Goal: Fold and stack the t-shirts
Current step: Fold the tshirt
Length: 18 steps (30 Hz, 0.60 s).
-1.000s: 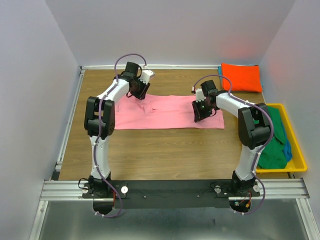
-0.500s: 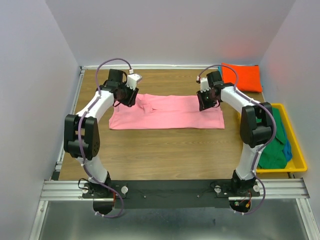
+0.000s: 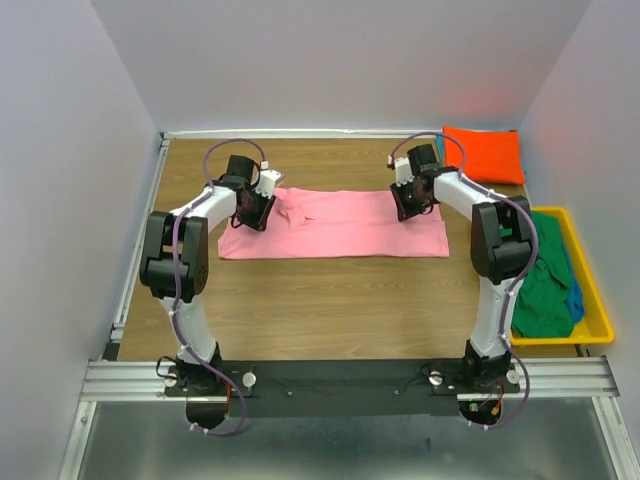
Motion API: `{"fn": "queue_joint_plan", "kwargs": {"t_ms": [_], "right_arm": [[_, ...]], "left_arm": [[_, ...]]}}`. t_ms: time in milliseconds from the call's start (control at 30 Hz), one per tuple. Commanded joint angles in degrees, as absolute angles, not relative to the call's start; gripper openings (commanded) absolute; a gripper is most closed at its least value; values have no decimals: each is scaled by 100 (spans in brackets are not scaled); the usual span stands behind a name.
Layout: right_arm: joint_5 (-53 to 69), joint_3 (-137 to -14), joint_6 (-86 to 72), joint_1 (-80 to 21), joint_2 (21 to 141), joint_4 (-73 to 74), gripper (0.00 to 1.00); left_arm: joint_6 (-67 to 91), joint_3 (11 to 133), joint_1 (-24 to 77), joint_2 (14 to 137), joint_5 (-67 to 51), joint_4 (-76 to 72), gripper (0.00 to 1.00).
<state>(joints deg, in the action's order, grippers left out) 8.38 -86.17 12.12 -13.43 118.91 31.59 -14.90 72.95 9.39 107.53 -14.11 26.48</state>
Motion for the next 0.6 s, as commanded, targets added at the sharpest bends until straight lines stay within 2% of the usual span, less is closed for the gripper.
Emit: {"fn": "queue_joint_plan", "kwargs": {"t_ms": [0,100,200,233,300,333,400,433,500,567], "right_arm": [[887,-7798,1301,-1345,11778,3331,27],[1344,-7235,1169,-1423,11366,3331,27],[1914,-6374,1151,-1809,10953,3331,27],[2508,-5989,1177,-2011,10586,3331,27],[2961,-5897,1318,-2292,10189,3435,27],[3571,-5941,1388,-2372,9821,3515,27],[4032,-6143,1266,-2399,9511,3559,35],[4130,-6257,1135,-2391,9414,3577,37],[3886,-6591,1081,-2391,9282,3612,38],[3350,-6723,1212,-2391,9316,3639,38]], "left_arm": [[-1494,7646,862,11275,-967,2795,36],[-1660,8435,765,12048,-783,3066,31],[-1722,9831,721,12997,-914,3698,26],[-1714,10662,721,13451,-1010,4005,25],[-1670,11675,721,13911,-1098,4314,25],[-1705,12873,721,14374,-1194,4637,26],[-1644,13917,712,14685,-1336,4798,31],[-1609,14348,712,14660,-1458,4729,40],[-1556,14004,721,14276,-1555,4370,43],[-1468,12740,729,13371,-1678,3650,45]]}}
